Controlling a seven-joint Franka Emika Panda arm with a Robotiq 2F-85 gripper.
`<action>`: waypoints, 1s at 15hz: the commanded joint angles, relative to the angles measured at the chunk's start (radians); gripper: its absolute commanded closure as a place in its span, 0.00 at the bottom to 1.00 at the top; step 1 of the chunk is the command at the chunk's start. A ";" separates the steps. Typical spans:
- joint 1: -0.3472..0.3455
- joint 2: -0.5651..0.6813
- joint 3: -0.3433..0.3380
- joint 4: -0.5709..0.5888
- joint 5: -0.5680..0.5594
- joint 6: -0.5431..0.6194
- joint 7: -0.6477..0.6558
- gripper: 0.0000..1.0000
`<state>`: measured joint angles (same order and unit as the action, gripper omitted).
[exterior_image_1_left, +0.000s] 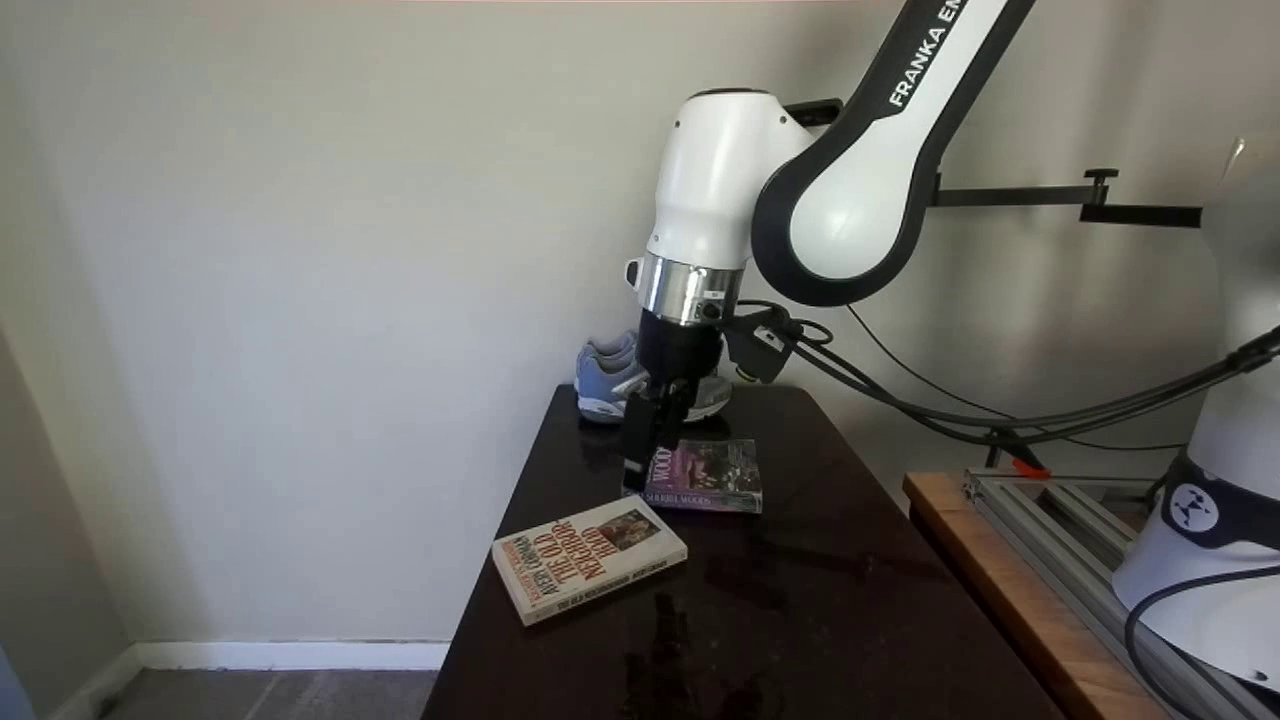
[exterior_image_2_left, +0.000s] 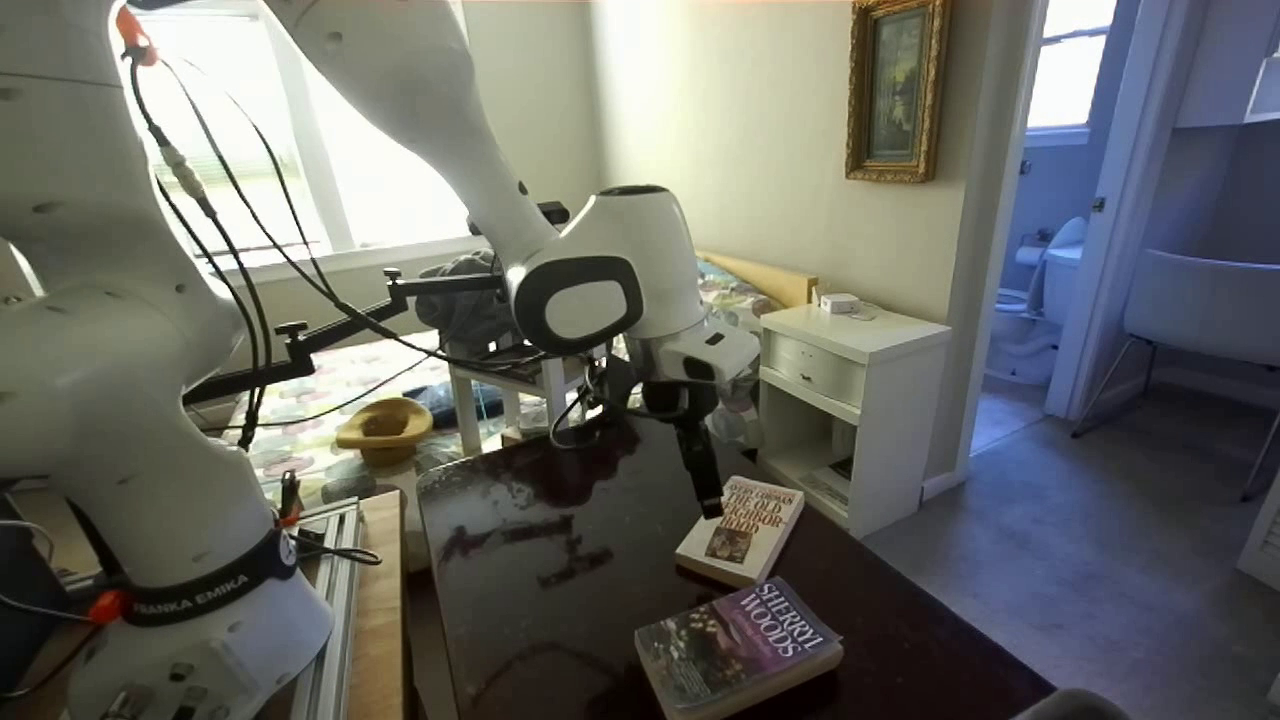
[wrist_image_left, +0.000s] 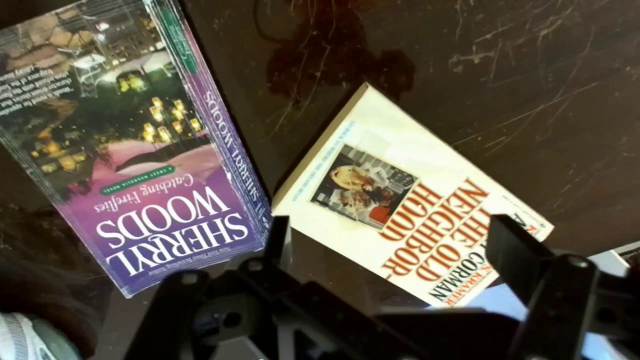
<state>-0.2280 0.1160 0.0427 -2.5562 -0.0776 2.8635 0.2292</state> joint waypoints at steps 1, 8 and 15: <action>0.099 0.053 -0.061 0.070 -0.011 -0.058 -0.014 0.00; 0.269 0.187 -0.193 0.215 -0.250 -0.134 0.086 0.00; 0.378 0.312 -0.253 0.322 -0.317 -0.087 0.103 0.00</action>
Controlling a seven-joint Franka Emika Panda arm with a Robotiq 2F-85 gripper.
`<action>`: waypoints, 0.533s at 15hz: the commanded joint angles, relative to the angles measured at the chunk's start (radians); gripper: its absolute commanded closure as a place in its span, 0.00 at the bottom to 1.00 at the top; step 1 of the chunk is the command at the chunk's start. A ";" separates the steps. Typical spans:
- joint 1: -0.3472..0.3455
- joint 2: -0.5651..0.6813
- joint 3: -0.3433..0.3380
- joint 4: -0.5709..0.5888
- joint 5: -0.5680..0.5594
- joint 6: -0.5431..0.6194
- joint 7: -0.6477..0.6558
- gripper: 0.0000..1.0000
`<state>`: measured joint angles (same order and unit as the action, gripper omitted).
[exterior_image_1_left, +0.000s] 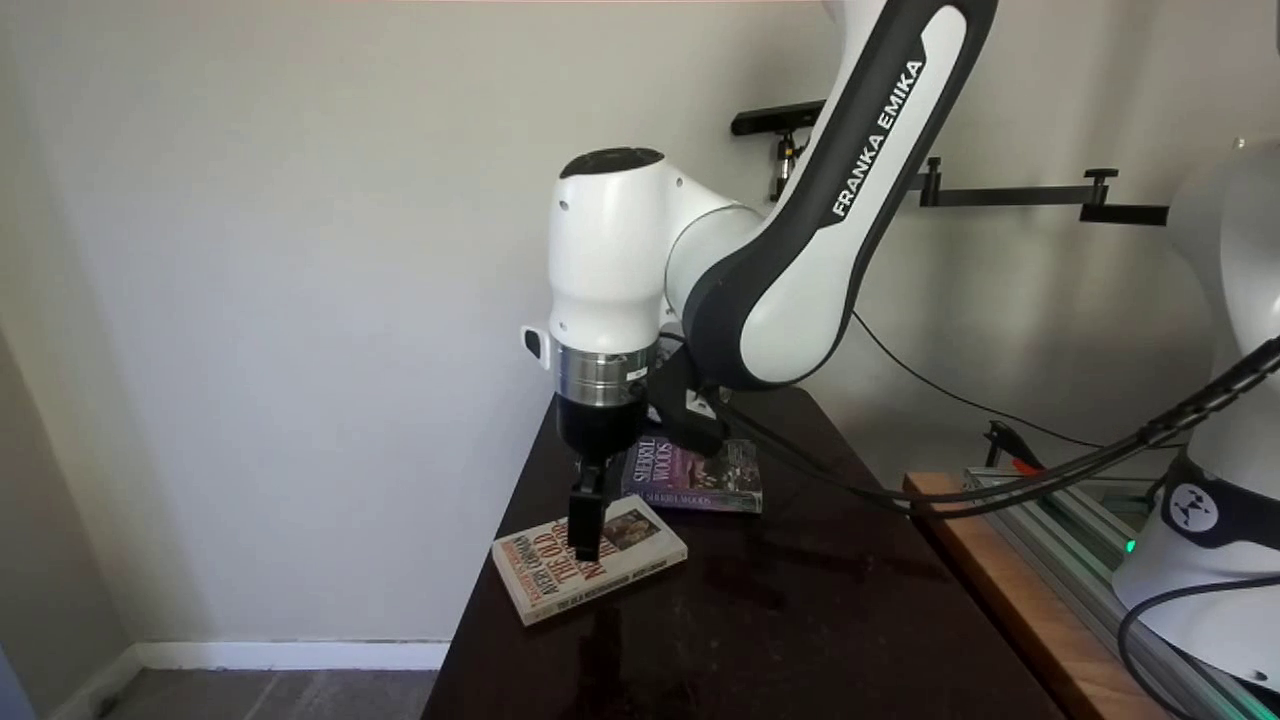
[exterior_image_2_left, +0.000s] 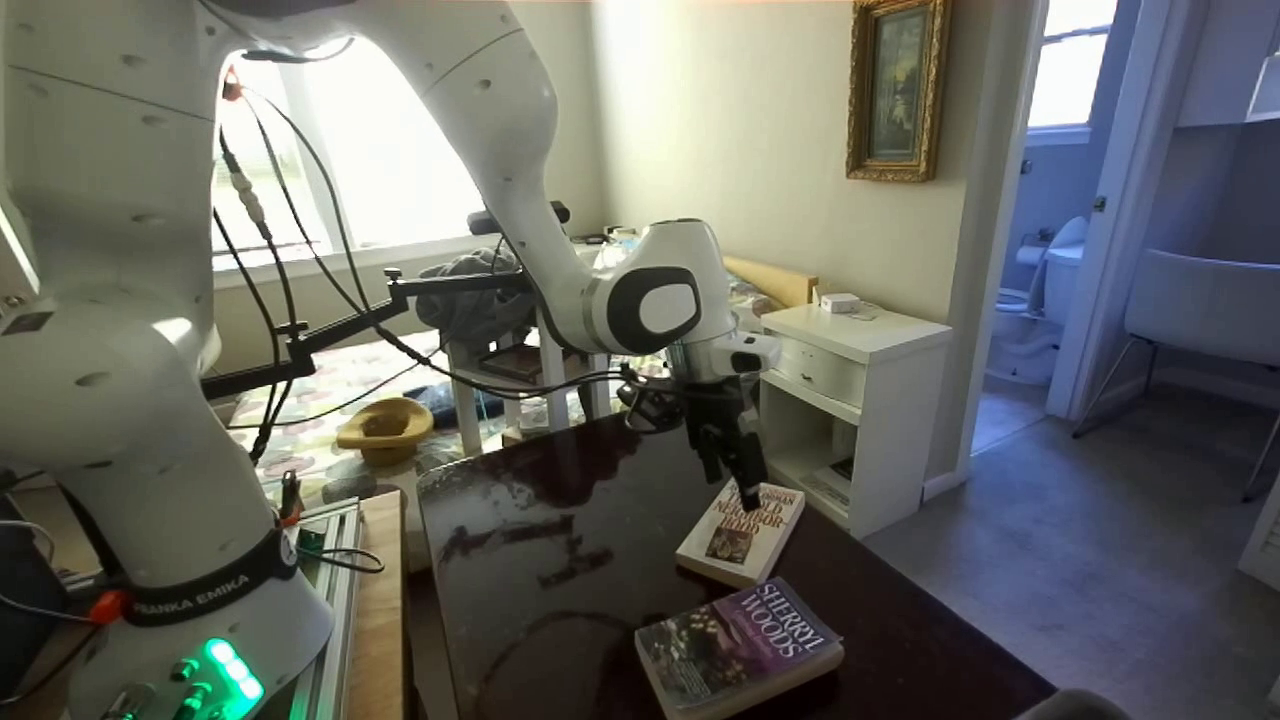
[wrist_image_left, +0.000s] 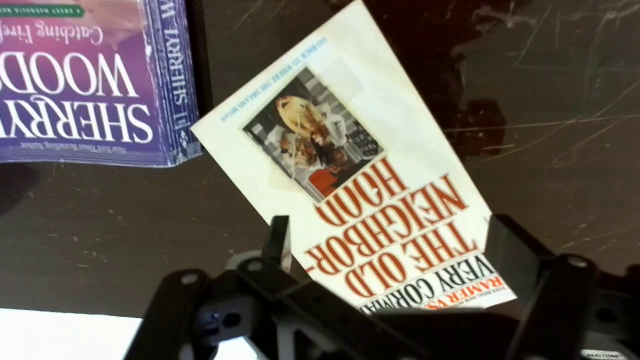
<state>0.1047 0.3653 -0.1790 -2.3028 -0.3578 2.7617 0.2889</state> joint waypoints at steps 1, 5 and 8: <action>0.055 0.078 -0.036 0.085 -0.031 0.022 0.044 0.00; 0.083 0.139 -0.054 0.156 0.008 0.036 0.082 0.00; 0.078 0.167 -0.049 0.187 0.071 0.037 0.139 0.00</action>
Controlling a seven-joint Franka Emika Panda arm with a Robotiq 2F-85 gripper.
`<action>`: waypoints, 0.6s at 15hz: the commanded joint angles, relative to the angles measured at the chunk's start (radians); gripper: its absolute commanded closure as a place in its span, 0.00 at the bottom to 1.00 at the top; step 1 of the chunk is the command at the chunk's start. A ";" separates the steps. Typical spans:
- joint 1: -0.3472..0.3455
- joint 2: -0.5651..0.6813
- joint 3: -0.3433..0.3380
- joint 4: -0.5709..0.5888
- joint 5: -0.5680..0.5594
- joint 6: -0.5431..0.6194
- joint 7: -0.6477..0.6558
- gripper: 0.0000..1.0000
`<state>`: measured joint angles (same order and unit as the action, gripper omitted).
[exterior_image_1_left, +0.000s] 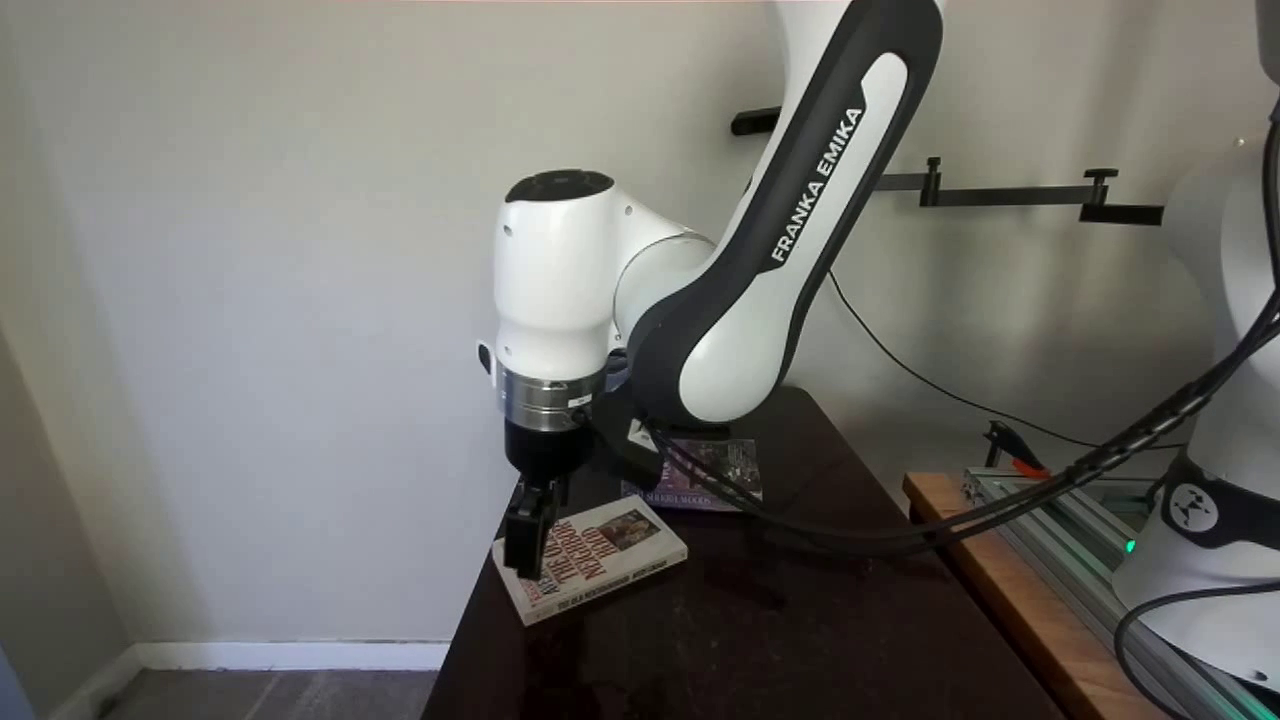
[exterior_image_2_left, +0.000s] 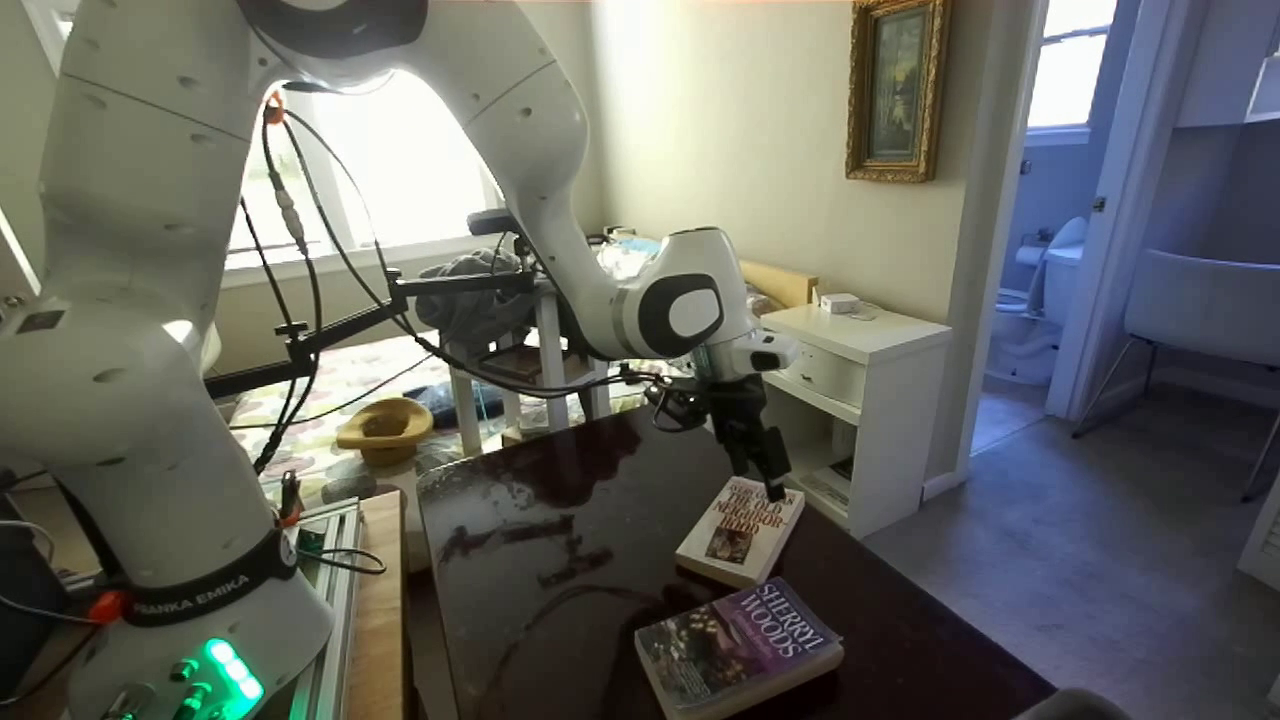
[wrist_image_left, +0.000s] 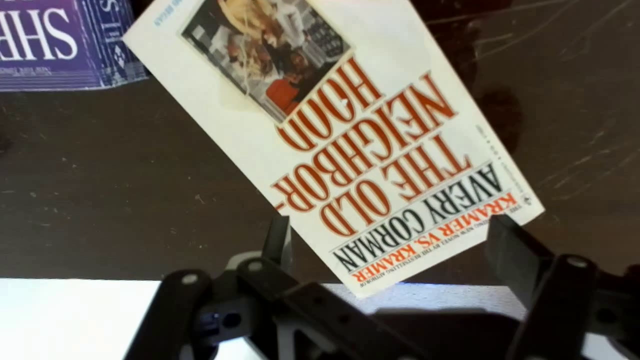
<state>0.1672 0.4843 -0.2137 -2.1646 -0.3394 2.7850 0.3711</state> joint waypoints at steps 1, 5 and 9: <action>0.002 0.054 -0.001 0.055 0.080 0.021 0.056 0.00; -0.017 0.071 0.019 0.064 0.174 0.047 0.046 0.00; -0.025 0.047 0.031 0.041 0.291 0.011 0.085 0.00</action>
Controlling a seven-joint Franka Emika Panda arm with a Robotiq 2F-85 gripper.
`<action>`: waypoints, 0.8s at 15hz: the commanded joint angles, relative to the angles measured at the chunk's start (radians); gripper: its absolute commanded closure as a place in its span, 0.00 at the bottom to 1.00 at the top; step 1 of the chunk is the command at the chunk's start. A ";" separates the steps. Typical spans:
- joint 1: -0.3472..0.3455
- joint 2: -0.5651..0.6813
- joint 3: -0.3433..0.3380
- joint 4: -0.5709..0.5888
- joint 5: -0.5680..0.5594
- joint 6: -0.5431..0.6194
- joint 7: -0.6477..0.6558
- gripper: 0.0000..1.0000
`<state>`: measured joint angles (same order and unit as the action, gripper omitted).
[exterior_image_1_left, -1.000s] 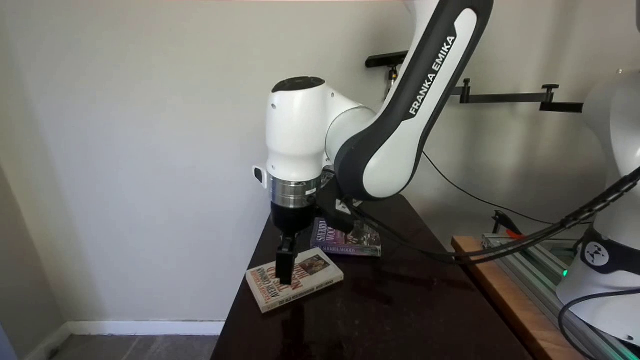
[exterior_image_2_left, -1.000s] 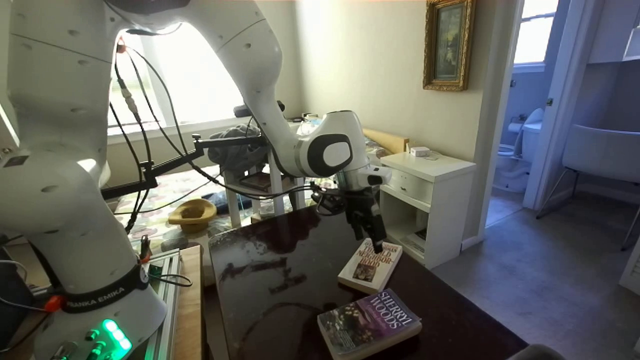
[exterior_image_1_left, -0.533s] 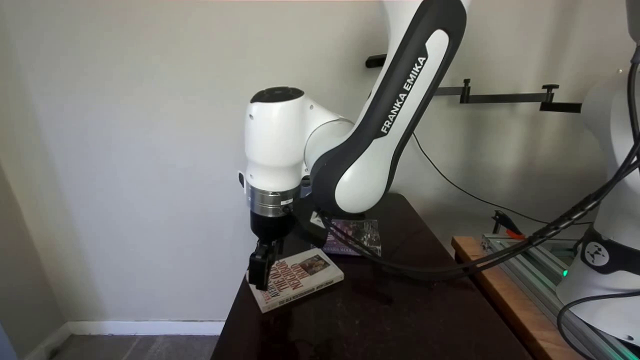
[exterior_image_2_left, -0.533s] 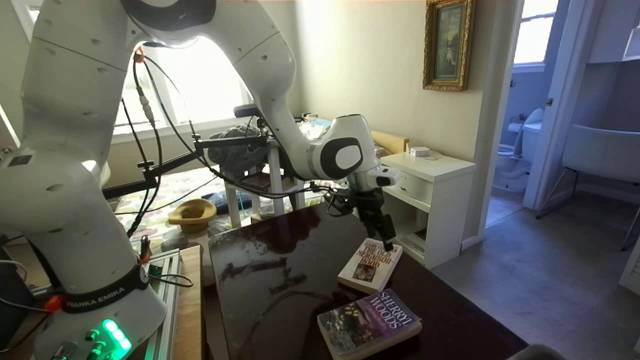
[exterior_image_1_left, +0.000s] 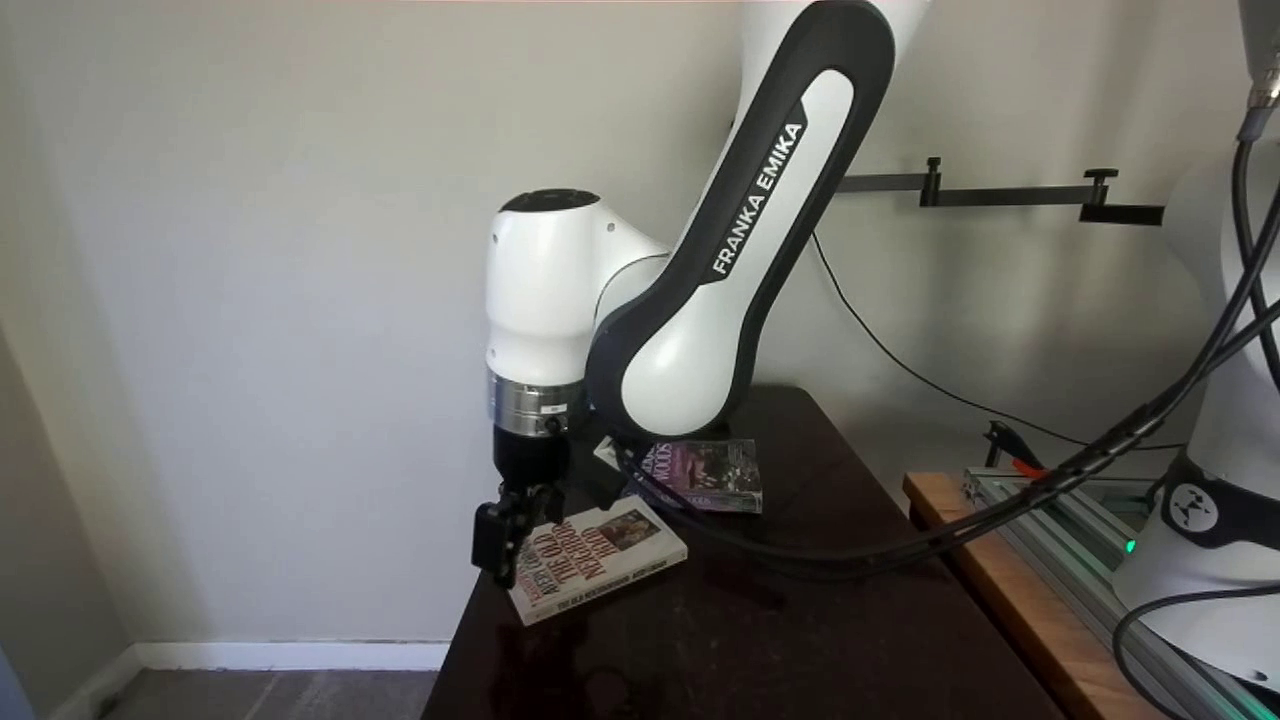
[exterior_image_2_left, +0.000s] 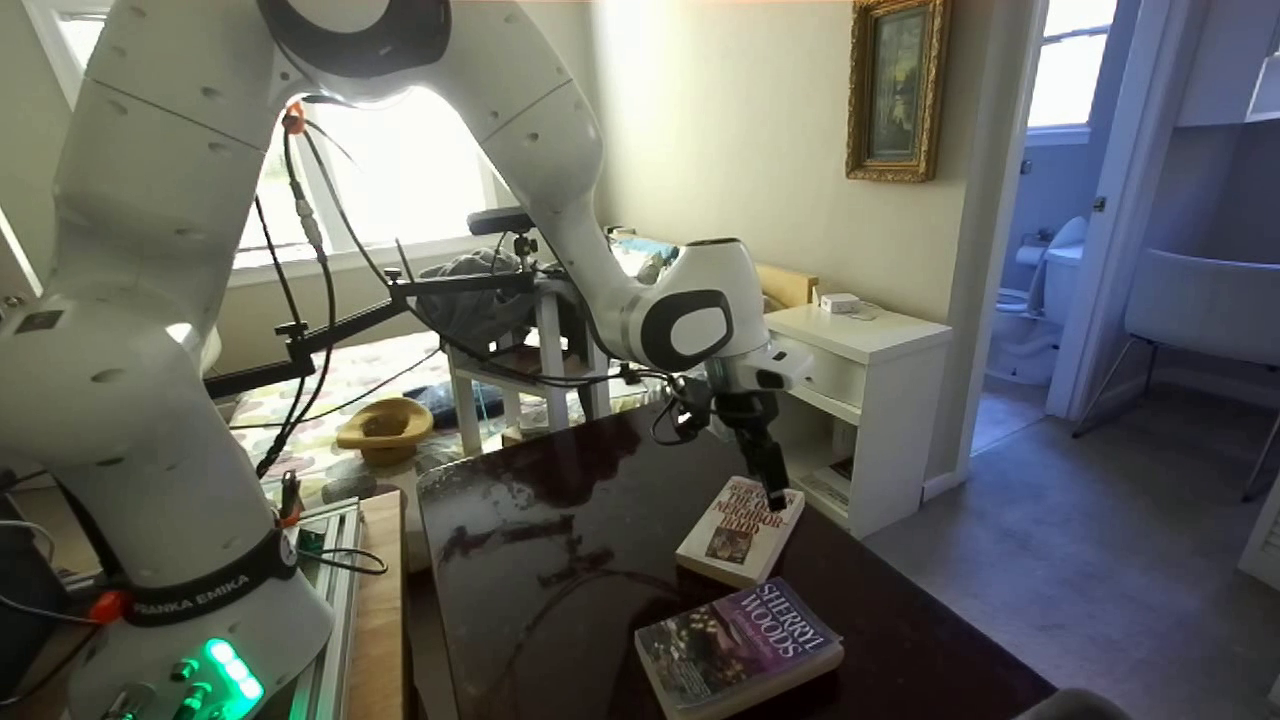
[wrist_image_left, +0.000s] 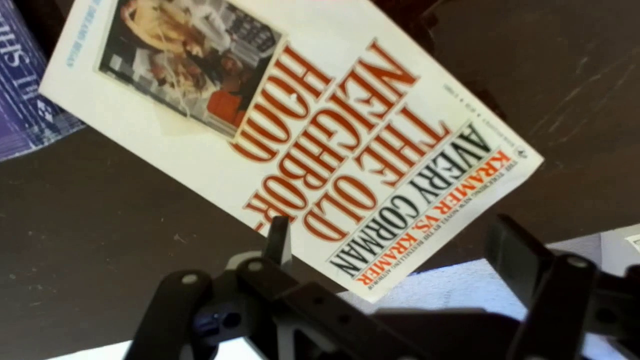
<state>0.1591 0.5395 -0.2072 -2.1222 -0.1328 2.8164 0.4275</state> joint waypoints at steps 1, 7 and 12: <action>-0.024 -0.011 0.034 -0.001 0.112 -0.032 0.026 0.00; -0.080 0.009 0.085 0.029 0.262 -0.048 0.023 0.00; -0.123 0.028 0.119 0.066 0.334 -0.040 0.012 0.00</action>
<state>0.0648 0.5412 -0.1160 -2.1039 0.1485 2.7895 0.4459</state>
